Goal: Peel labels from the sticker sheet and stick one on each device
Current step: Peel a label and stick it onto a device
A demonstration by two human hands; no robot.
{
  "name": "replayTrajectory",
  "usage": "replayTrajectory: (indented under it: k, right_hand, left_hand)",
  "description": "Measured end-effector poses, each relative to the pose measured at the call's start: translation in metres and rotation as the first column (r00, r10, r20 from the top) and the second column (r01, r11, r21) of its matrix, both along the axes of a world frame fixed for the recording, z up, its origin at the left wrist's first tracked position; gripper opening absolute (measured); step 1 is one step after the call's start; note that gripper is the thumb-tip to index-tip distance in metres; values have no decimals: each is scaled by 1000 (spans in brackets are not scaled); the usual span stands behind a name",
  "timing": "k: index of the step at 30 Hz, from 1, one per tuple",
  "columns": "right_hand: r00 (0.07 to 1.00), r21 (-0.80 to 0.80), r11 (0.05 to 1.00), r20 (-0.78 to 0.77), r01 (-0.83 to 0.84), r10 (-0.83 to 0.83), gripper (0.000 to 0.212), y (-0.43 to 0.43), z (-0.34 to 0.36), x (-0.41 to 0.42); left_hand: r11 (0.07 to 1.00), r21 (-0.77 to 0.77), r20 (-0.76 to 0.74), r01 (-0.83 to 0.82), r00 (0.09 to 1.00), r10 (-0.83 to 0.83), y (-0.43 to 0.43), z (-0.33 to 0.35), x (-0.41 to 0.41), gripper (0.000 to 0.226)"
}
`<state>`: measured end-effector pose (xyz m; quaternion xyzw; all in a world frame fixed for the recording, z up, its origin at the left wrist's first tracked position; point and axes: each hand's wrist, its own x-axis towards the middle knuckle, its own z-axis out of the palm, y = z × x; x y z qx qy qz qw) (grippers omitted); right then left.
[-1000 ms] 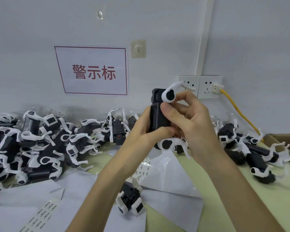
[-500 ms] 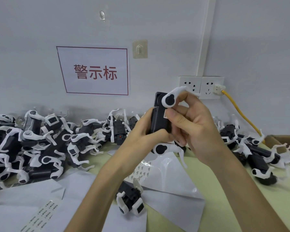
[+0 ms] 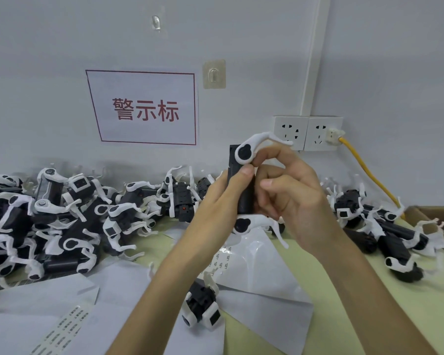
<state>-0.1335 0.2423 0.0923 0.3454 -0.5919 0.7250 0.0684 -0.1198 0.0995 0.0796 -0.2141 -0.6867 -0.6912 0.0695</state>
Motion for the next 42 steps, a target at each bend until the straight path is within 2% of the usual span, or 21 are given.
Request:
replayTrajectory:
  k: [6,11,14,16,18,20,21,22,24,25,27,30,32,34,35,36,38,40,42]
  right_hand:
    - [999,-12,1000,23,25,-25,24,-1,-1,-1]
    - [996,-36,998,66,61,-58,28,0,-2,-3]
    - [993,-67,997,120,23,-15,28,2,-5,-6]
    - [987,-92,996,162,3,12,24,3,-9,-10]
    - [980,-83,995,196,62,-45,20,5,-12,-17]
    - [965,-87,987,237,133,-109,18,9,-15,-23]
    - [957,-99,983,262,152,-122,18,12,-17,-25]
    - [950,-108,982,286,158,-122,21,16,-18,-28]
    - [942,-106,984,322,140,-99,35,22,-19,-31]
    - [942,-88,990,327,114,-79,39,25,-19,-32]
    - [949,14,999,312,42,-44,38,30,-17,-32]
    - [952,195,981,301,-8,-52,32,41,-12,-31]
    - [937,243,963,296,116,-187,29,50,-10,-33]
    - [905,212,937,270,278,-330,26,59,-6,-35]
    - [904,192,936,259,297,-340,22,64,-5,-36]
    - [917,202,945,256,259,-306,20,68,-5,-36]
    - [947,361,928,256,95,-196,37,77,-7,-34]
    - [964,578,815,239,-46,-115,42,81,-10,-30]
    - [967,695,715,228,-82,-111,35,81,-15,-29]
  left_hand:
    - [998,-60,31,-18,999,20,-1,-2,-3,48]
    - [995,-28,119,-97,988,99,2,-3,0,49]
    - [991,-47,108,-122,986,126,5,-3,-1,41]
    - [990,-37,161,-138,977,142,4,-4,2,39]
    - [995,16,290,-94,953,85,1,-1,3,44]
    - [996,49,310,79,946,-90,-8,-5,7,31]
    - [986,150,335,67,935,-115,-13,-10,6,23]
    - [967,209,357,144,910,-212,-16,-12,7,25]
    - [983,121,367,136,914,-172,-12,-14,5,28]
    - [995,39,370,90,924,-98,-4,-14,2,38]
    - [998,55,477,-21,879,-7,2,-9,-7,54]
    - [999,3,522,-38,852,31,-2,-15,-20,48]
    - [999,-14,538,-36,842,38,-3,-11,-24,42]
    - [999,-52,506,0,862,26,-8,-13,-22,40]
    - [995,-88,491,40,871,8,-10,-15,-19,42]
    - [989,-126,484,74,875,-4,-11,-15,-14,46]
    - [975,-187,484,120,875,-15,-9,-16,-9,46]
    - [953,-263,490,152,872,-3,-4,-19,-7,38]
    - [923,-340,507,183,862,16,2,-24,-6,36]
